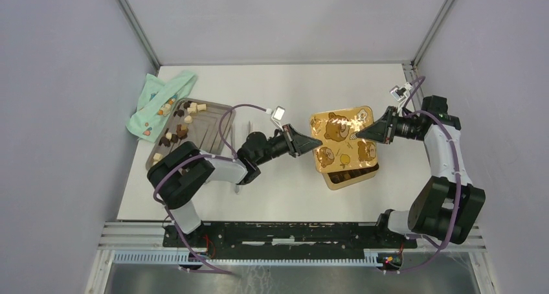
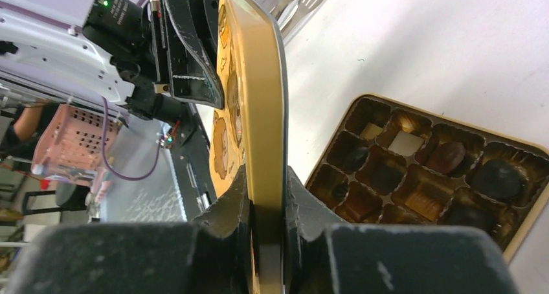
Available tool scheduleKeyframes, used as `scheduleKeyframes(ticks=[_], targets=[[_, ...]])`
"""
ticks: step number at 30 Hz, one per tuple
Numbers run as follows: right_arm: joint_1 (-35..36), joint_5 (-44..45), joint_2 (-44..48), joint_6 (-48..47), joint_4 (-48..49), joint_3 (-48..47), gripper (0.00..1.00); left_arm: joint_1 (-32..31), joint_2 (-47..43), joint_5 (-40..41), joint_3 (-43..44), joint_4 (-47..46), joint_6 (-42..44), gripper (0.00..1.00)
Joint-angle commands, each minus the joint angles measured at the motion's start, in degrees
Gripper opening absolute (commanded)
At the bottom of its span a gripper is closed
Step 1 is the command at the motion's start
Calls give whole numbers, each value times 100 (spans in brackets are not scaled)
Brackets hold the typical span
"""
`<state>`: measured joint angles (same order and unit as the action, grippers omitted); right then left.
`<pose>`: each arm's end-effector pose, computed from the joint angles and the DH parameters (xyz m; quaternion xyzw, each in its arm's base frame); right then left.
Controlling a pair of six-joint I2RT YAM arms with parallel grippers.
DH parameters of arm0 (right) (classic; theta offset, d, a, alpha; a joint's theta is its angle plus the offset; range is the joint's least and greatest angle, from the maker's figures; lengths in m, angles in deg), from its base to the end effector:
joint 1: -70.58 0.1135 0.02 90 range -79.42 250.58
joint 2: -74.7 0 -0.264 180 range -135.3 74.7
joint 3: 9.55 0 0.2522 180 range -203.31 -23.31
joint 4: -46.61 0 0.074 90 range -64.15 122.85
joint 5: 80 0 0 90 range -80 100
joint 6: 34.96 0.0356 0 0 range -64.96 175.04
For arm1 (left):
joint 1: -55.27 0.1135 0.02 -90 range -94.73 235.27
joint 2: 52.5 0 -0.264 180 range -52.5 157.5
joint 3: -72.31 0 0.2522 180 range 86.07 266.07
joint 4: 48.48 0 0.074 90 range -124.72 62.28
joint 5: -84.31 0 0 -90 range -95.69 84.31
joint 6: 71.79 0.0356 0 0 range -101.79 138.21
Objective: Pack the chocolate
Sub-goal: Move the packing box to the center of the board.
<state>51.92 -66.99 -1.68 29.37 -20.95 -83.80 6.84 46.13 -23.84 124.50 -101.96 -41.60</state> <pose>0.2369 -0.0434 0.2838 -0.1566 0.7623 0.5154 0.3589 0.2176 -0.2620 0.2050 0.0527 0.6626 -0.6607 0.3489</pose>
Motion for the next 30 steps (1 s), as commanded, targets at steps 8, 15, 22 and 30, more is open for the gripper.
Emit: scheduleKeyframes(ticks=[8, 15, 22, 30], targets=[[-149, -179, 106, 141, 173, -173, 2, -180, -819, 437, 221, 1079, 760, 64], [-165, 298, 82, -334, -287, -301, 2, -117, -2167, 1663, 547, 4309, 2196, 71], [-172, 802, -202, -1622, -1568, -777, 1, -118, -2379, 1316, 875, 6002, 2213, 66], [-671, 779, 219, 1029, 1209, -849, 1, -289, -1579, 1621, 1351, 6754, 1140, 60]])
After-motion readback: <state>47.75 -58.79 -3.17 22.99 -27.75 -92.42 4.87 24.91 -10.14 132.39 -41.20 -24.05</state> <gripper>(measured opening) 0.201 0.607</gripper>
